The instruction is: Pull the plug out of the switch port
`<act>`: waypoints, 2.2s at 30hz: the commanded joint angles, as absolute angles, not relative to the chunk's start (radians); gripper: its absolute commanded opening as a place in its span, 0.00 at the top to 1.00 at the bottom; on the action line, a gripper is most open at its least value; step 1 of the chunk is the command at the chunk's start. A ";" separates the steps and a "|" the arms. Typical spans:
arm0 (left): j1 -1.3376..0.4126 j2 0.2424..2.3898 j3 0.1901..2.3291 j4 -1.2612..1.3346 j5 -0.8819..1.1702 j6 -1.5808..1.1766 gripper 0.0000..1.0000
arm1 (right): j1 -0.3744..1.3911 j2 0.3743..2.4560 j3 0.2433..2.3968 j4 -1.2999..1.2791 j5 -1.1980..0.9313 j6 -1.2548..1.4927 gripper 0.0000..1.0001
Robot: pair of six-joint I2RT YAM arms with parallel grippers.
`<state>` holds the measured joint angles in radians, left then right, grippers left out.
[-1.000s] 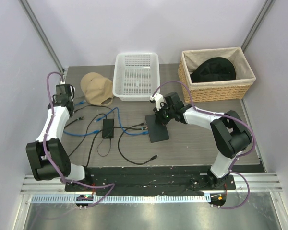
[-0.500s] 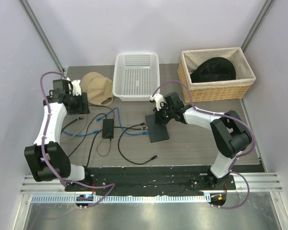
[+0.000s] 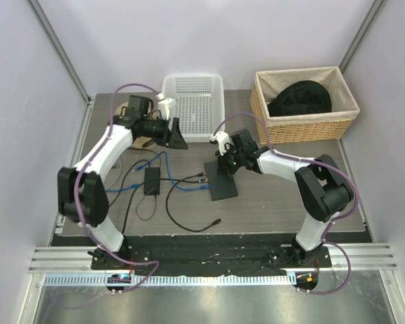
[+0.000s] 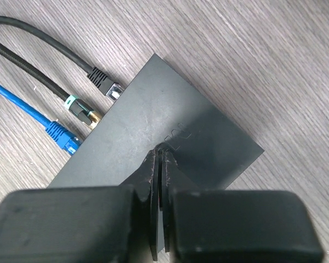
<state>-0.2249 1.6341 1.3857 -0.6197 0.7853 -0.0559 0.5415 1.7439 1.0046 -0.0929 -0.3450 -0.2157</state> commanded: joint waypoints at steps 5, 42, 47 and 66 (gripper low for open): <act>-0.336 1.848 1.437 -0.508 0.694 -0.099 0.40 | 0.545 1.726 0.962 -0.202 -0.331 -0.275 0.99; -0.423 1.858 1.175 -0.217 0.637 -0.057 0.46 | 0.545 1.689 0.913 -0.204 -0.310 -0.258 0.98; -0.425 1.871 1.115 -0.078 0.626 -0.121 0.43 | 0.546 1.715 0.936 -0.221 -0.311 -0.261 0.98; -0.403 1.961 1.252 -0.158 0.684 -0.097 0.44 | 0.548 1.704 0.928 -0.213 -0.305 -0.262 0.96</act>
<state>-0.4206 1.9957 1.2778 -0.1993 0.6033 -0.1047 0.5415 1.6825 0.9493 -0.1425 -0.3500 -0.2489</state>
